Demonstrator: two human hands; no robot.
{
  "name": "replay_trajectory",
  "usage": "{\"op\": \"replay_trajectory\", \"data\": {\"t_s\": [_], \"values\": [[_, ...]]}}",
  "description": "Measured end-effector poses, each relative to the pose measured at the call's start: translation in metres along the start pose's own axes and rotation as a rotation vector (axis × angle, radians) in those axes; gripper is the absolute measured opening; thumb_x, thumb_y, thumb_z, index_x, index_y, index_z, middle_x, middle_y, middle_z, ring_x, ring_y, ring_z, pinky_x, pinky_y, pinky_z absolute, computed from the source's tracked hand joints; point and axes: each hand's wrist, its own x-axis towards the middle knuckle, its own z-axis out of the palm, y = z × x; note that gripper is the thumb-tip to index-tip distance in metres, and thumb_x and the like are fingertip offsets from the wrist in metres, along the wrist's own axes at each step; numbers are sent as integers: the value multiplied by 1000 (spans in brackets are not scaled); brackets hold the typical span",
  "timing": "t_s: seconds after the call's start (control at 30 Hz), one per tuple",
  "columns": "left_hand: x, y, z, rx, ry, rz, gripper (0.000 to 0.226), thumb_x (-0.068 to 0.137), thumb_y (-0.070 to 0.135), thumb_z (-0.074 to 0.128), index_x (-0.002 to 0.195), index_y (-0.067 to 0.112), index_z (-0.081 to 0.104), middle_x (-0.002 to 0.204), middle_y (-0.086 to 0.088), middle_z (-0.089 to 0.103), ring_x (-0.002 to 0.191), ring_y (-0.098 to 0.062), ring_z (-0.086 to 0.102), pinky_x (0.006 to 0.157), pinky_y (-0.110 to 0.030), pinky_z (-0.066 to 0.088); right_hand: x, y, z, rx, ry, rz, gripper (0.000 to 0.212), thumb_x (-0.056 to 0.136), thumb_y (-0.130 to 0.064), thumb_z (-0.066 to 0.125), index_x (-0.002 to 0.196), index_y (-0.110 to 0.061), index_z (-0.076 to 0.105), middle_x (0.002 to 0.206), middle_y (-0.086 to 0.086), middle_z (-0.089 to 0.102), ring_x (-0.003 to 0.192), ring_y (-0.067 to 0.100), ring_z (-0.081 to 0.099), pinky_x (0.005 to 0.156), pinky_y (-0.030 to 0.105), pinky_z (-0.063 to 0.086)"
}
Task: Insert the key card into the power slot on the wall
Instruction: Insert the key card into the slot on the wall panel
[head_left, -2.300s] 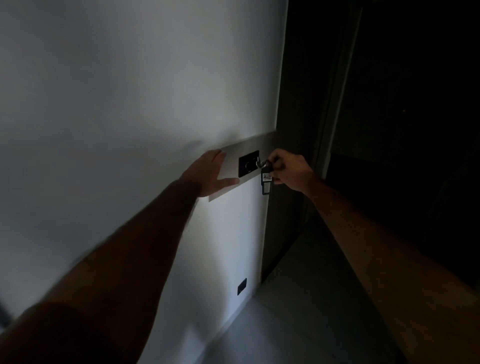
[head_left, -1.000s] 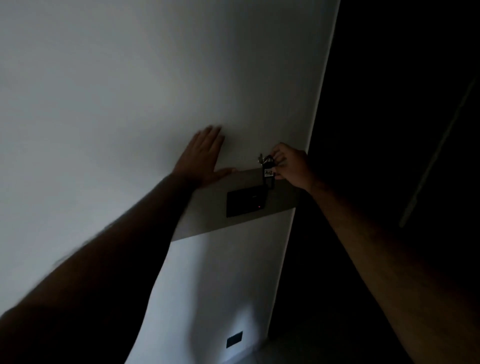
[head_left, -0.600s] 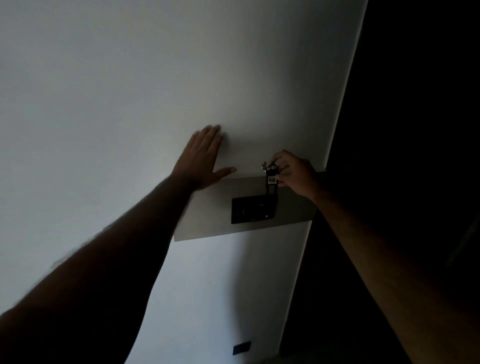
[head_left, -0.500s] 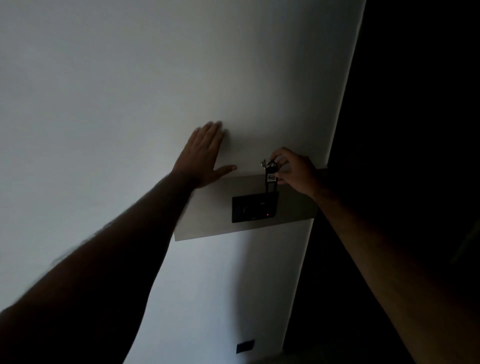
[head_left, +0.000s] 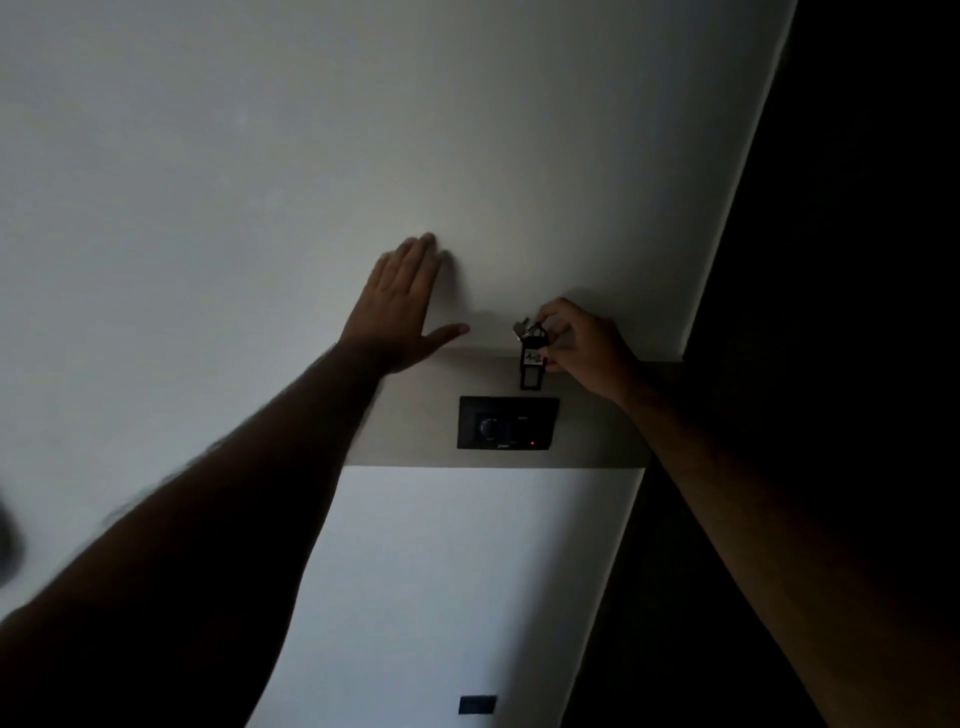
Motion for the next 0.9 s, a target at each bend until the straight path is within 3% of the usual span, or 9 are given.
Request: {"op": "replay_trajectory", "data": {"t_s": [0.17, 0.47, 0.7, 0.9], "values": [[-1, 23, -1, -1, -21, -56, 106, 86, 82, 33, 158, 9, 12, 168, -14, 7, 155, -31, 6, 123, -53, 18, -3, 12, -5, -47, -60, -89, 37, 78, 3, 73, 102, -24, 63, 87, 2, 67, 81, 21, 72, 66, 38, 65], [10, 41, -1, 43, -86, -81, 107, 85, 84, 33, 159, 10, 9, 168, -15, 3, 155, -33, 4, 122, -55, 17, -5, 24, -11, 40, -98, -48, 40, 81, 8, 70, 105, -23, 63, 89, 11, 65, 75, 27, 74, 61, 41, 65], [15, 42, 9, 85, -109, -99, 105, 86, 82, 32, 159, 10, 10, 168, -17, -4, 155, -35, 1, 122, -56, 18, -9, 33, -2, 51, -75, -44, 36, 83, 8, 68, 107, -19, 63, 95, 16, 67, 80, 24, 74, 57, 28, 63], [14, 41, 20, 136, -106, -110, 103, 88, 81, 28, 159, 11, 4, 167, -18, -9, 155, -35, -4, 120, -61, 19, -9, 43, 6, 98, -79, -20, 46, 83, 7, 69, 98, -36, 63, 89, 7, 64, 83, 20, 72, 59, 28, 63]]}}
